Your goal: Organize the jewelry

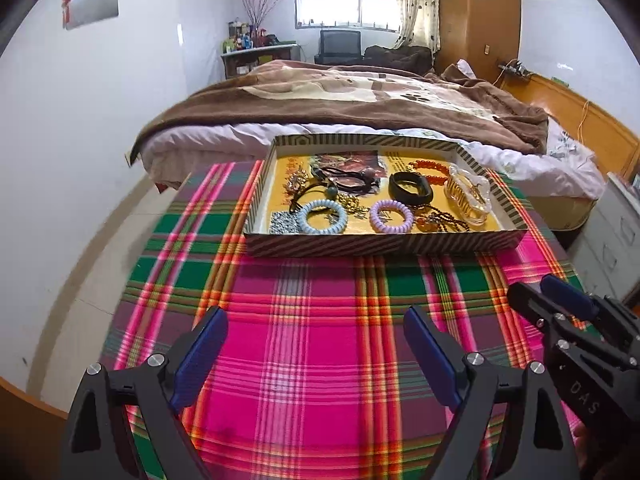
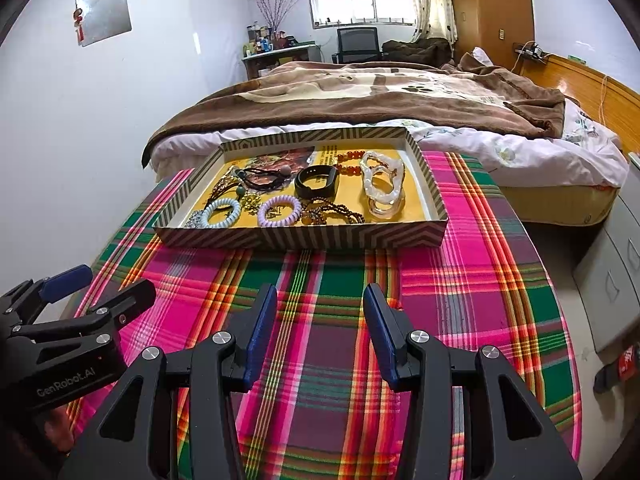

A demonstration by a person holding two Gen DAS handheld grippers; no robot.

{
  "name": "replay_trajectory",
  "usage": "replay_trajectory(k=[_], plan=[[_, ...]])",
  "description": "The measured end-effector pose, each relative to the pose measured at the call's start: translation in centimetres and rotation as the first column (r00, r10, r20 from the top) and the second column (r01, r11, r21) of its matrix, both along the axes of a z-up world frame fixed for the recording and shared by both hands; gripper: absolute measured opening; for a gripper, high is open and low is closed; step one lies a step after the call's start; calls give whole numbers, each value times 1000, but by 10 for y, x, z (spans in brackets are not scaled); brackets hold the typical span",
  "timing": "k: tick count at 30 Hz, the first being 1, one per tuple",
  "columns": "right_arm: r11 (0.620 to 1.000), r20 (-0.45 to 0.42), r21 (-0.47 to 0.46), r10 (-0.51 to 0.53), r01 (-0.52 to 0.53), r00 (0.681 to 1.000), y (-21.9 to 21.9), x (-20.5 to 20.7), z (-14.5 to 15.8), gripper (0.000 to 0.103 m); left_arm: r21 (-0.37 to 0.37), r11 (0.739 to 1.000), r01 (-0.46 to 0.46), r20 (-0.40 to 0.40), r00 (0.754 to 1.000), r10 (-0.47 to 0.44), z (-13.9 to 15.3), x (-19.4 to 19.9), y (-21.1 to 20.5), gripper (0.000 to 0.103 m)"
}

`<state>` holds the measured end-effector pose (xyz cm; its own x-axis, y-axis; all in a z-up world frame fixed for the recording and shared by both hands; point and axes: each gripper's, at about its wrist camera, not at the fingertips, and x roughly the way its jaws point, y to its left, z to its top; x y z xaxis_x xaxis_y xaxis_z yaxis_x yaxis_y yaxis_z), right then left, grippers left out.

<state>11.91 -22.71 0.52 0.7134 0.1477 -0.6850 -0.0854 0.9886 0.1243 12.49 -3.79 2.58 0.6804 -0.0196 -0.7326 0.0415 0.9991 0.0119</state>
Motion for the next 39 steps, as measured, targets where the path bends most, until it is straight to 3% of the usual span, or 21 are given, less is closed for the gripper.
replay_trajectory(k=[39], plan=[[1000,-23,6,3,-3,1000,2,4,-11,46,3,1000,-14,1,1000,14,-4,1,-1,89]])
